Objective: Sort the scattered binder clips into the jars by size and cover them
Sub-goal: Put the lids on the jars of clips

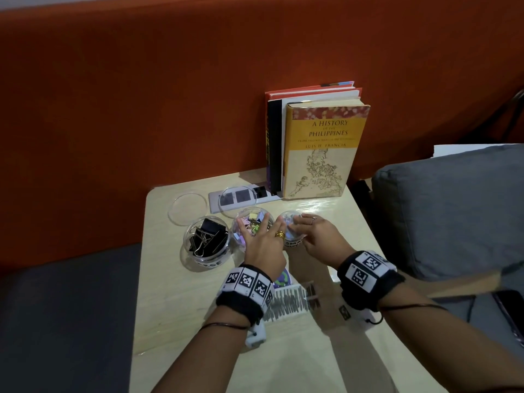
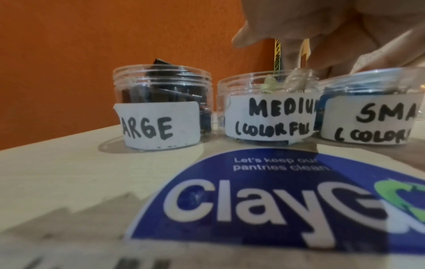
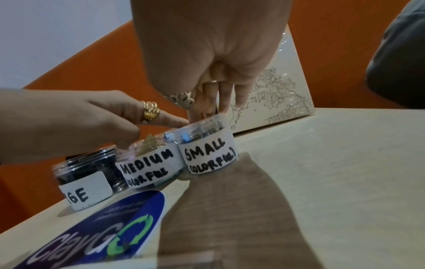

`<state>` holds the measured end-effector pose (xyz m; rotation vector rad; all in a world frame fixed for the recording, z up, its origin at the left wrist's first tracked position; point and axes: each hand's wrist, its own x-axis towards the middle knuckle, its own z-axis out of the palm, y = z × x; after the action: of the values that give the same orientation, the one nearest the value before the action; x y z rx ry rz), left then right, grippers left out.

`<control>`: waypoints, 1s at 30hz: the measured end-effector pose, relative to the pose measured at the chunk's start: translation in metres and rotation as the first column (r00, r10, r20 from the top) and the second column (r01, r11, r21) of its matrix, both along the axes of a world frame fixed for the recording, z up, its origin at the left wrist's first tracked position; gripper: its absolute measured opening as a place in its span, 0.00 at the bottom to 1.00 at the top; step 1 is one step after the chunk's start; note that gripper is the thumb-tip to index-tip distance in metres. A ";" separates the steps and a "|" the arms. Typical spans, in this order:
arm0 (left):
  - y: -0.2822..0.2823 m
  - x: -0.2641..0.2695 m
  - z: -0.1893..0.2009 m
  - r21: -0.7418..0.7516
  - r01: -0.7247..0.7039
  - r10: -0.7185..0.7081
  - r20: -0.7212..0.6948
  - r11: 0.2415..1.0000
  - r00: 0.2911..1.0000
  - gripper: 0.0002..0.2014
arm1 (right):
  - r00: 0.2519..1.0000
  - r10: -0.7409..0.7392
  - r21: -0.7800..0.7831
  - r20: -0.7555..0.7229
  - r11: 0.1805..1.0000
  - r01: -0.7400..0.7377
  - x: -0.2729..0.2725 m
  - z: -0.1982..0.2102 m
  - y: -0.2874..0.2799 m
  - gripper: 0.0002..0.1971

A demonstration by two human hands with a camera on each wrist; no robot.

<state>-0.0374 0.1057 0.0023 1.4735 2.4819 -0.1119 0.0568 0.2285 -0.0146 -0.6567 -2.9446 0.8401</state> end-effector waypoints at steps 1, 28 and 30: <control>-0.001 0.001 0.000 -0.002 -0.006 0.006 -0.002 1.000 1.000 0.33 | 1.000 0.005 0.004 0.003 1.000 -0.005 -0.002 0.000 0.001 0.25; -0.002 -0.120 0.047 -0.132 -0.263 0.264 -0.015 0.956 0.965 0.16 | 0.993 0.015 0.106 0.119 0.994 -0.028 -0.081 0.033 -0.022 0.22; 0.011 -0.142 0.032 -0.215 -0.235 0.241 -0.002 0.948 0.971 0.16 | 0.990 0.032 0.099 0.134 0.994 -0.046 -0.089 0.026 -0.019 0.26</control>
<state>-0.1793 0.1163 0.0339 1.0752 2.5141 -0.3036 -0.0322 0.2098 0.0110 -0.6759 -3.1031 0.6677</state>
